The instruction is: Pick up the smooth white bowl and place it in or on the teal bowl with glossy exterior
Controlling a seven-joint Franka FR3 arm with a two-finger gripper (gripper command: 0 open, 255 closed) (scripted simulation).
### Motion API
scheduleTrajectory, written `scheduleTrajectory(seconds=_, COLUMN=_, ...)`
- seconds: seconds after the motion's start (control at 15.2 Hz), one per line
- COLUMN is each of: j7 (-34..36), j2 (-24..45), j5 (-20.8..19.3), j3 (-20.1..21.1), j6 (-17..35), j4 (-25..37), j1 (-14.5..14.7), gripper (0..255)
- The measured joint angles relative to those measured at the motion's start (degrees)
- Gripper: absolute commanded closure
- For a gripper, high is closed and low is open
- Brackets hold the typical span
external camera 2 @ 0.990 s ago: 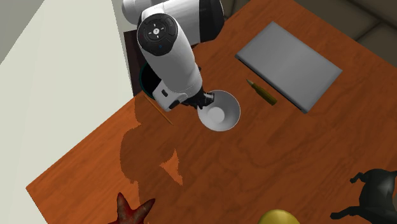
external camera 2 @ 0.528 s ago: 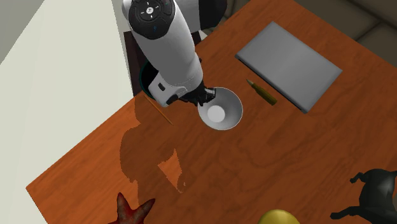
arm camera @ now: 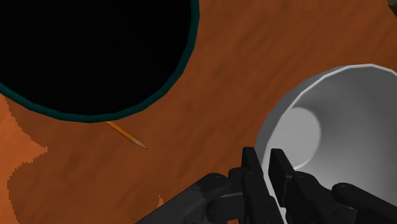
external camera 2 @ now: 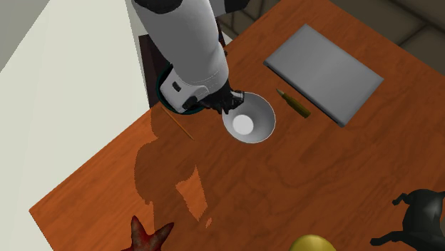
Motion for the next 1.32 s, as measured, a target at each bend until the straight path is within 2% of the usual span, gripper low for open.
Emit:
scheduleTrajectory(seconds=0.86, j7=1.51, j2=1.50, j5=-0.54, j3=-0.38, j6=-9.99, j4=11.60, j1=-0.20, gripper=255)
scheduleTrajectory(seconds=1.32, j7=-3.75, j2=-7.96, j5=-0.88, j3=-4.44, j6=-14.30, j4=5.40, j1=-2.22, gripper=255)
